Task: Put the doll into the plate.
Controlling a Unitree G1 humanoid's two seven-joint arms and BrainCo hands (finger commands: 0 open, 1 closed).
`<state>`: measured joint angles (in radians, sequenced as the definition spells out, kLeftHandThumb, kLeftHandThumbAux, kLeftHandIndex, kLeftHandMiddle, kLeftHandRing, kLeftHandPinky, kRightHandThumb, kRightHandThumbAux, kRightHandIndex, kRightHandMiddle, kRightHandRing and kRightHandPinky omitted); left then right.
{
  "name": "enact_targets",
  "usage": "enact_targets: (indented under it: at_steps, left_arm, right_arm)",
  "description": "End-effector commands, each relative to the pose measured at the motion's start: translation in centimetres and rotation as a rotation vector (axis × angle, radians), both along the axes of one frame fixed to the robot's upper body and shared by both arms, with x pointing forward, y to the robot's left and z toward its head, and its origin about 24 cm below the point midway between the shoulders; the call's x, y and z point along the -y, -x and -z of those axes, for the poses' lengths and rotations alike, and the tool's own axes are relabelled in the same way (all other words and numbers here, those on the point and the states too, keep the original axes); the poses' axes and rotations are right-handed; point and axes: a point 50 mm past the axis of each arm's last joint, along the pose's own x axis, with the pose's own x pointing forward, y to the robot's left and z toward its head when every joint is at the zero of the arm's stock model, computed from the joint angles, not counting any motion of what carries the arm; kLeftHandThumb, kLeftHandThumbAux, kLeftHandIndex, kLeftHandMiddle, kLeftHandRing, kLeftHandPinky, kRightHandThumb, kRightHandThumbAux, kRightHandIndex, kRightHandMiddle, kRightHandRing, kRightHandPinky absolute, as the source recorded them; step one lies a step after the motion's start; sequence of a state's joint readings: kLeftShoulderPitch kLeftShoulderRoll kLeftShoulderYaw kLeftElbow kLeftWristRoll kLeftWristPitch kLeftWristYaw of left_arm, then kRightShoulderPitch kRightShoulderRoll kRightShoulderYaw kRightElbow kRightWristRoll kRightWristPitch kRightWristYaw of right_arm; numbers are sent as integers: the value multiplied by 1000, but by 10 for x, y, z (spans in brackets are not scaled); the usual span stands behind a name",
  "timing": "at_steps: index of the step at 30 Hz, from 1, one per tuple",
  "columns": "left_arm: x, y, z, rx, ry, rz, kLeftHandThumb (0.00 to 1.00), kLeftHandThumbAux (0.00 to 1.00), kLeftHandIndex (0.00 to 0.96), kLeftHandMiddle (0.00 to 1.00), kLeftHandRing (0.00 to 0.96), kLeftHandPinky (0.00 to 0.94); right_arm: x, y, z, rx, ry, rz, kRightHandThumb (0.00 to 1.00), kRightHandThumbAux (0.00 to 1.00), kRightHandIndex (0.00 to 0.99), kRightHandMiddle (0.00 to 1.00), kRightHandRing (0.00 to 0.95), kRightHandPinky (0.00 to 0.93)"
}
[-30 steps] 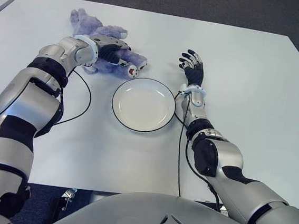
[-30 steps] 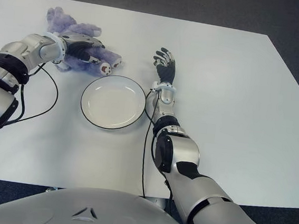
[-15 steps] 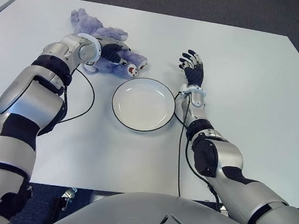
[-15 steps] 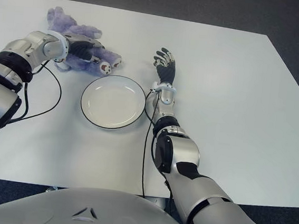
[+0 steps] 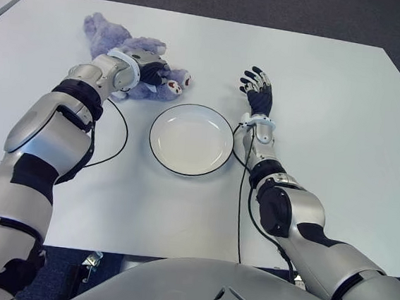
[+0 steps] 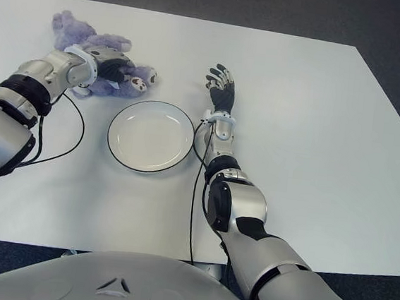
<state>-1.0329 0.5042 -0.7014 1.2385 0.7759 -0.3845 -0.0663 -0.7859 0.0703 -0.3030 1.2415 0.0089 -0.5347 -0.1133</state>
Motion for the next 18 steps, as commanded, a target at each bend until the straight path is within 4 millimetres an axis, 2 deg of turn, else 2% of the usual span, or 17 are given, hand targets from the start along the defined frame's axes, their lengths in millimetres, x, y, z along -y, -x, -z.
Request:
enact_targets:
  at_steps: [1,2,3,4,7,8,10,17,18]
  left_arm:
    - [-36,44,82,-193,-146,-107,731,680,439,403,337,358]
    - [-36,45,82,-183,-142,-107,821,663,447,454,351,431]
    - [-36,44,82,-166,-128,-108,835,660,449,462,353,443]
    - [-36,44,82,-155,-118,-109,850,658,452,471,360,521]
    - [-35,44,80,-119,-80,-109,859,658,455,470,345,578]
    - [-34,43,80,-113,-75,-107,965,657,461,471,336,474]
    - [-34,42,76,-100,-68,-94,995,657,463,470,326,442]
    - [-33,40,71,-62,-30,-84,1000,659,464,469,326,436]
    - [-33,40,71,-61,-25,-86,1000,660,464,479,367,436]
  right_arm:
    - [-2,72,101,-422,-84,34,796,862,177,264,279,286]
    - [-2,72,101,-422,-83,34,796,861,175,264,278,287]
    - [-2,72,101,-422,-84,34,795,861,175,264,278,287]
    - [-2,72,101,-422,-84,34,794,860,172,265,276,289]
    - [-3,72,101,-422,-87,35,791,859,169,267,279,297]
    - [-3,72,101,-422,-88,35,791,859,169,267,279,295]
    - [-3,72,101,-422,-91,36,792,859,170,267,279,296]
    - [-3,72,101,-418,-96,36,791,858,172,268,278,298]
    - [-3,72,101,-418,-96,36,790,856,172,268,279,299]
